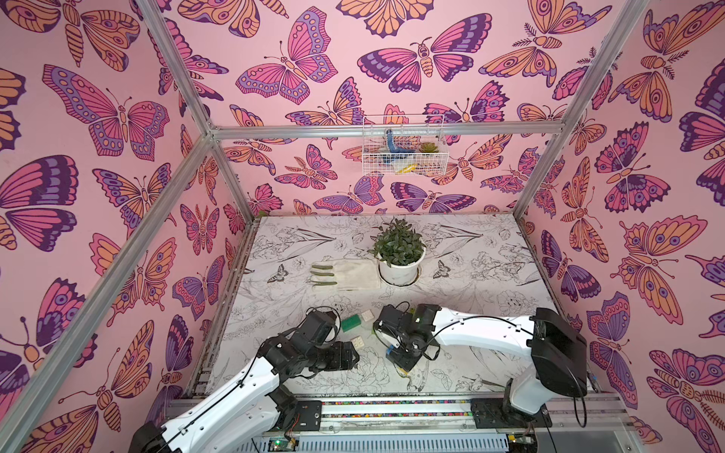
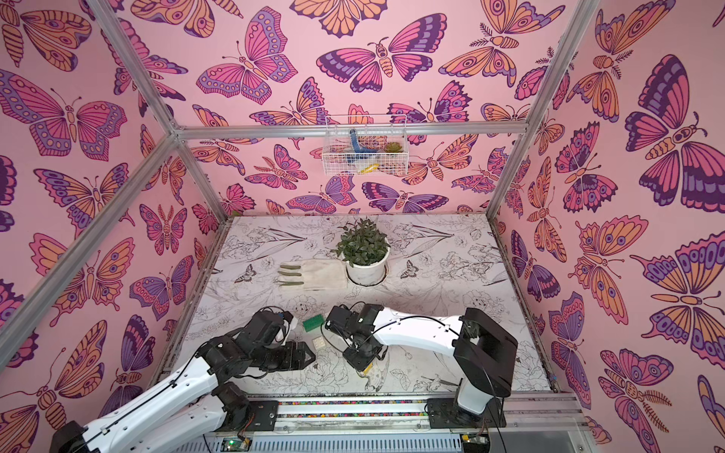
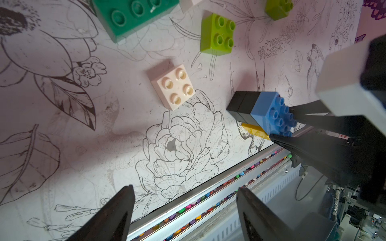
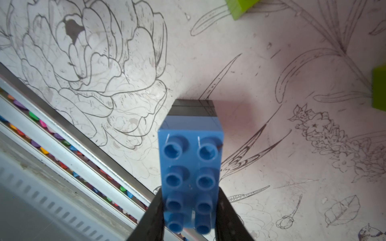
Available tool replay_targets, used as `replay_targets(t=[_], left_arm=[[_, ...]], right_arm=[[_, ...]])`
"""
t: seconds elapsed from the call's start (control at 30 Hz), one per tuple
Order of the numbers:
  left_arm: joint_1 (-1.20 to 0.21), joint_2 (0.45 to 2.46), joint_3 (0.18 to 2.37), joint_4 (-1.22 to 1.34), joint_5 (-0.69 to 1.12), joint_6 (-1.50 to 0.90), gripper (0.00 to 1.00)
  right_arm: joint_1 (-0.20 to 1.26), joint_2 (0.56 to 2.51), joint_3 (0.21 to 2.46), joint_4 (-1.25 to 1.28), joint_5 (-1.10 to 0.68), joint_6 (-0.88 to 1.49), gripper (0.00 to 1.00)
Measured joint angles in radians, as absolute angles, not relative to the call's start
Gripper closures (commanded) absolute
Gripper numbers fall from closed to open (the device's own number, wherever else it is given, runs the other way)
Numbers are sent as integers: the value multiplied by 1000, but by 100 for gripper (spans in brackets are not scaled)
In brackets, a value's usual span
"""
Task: Assemble a giraffe with lego
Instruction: Assemble the lego brick with the lego brick.
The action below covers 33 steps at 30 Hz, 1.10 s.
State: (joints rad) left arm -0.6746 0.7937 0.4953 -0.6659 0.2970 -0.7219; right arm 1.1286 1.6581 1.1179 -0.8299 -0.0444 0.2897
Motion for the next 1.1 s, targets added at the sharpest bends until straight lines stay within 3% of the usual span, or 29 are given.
replay_targets(t=[0.53,1.1], left_arm=[[-675,798,495,-666,291,-722,18],[-675,797,495,-666,290,-723,18]], right_arm=[[1144,1653,1108,-819,-20,271,81],[1160,1642,1078,-778,2,263,83]])
